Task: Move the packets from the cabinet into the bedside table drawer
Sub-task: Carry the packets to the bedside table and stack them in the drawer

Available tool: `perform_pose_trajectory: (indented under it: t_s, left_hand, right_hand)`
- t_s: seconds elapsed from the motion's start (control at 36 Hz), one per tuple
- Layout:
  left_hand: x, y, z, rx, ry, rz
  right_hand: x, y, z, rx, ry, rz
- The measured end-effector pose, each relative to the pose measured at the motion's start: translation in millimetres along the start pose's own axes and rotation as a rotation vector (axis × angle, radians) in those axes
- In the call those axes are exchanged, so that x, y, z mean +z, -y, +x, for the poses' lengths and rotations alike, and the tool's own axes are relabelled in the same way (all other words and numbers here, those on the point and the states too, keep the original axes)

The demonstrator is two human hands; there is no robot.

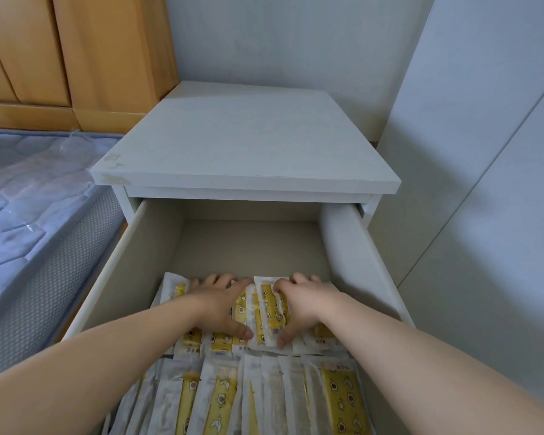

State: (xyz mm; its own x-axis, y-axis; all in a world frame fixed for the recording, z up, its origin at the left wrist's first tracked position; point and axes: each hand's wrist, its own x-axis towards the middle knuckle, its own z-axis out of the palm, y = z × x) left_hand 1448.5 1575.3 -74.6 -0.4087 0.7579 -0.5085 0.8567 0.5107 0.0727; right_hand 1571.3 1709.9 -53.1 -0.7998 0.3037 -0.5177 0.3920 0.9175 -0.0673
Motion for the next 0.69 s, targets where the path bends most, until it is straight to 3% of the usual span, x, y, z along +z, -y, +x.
perform_pose_trajectory:
  t_s: [0.28,0.69]
  left_hand:
    - [-6.8,24.5,-11.3,-0.166,0.112,0.093]
    - [-10.5,19.0,-7.3,-0.118,0.082,-0.074]
  right_hand:
    - [2.9,5.1,17.6,-0.062,0.019,0.113]
    - [0.7,11.0,25.7,-0.085,-0.067,0.193]
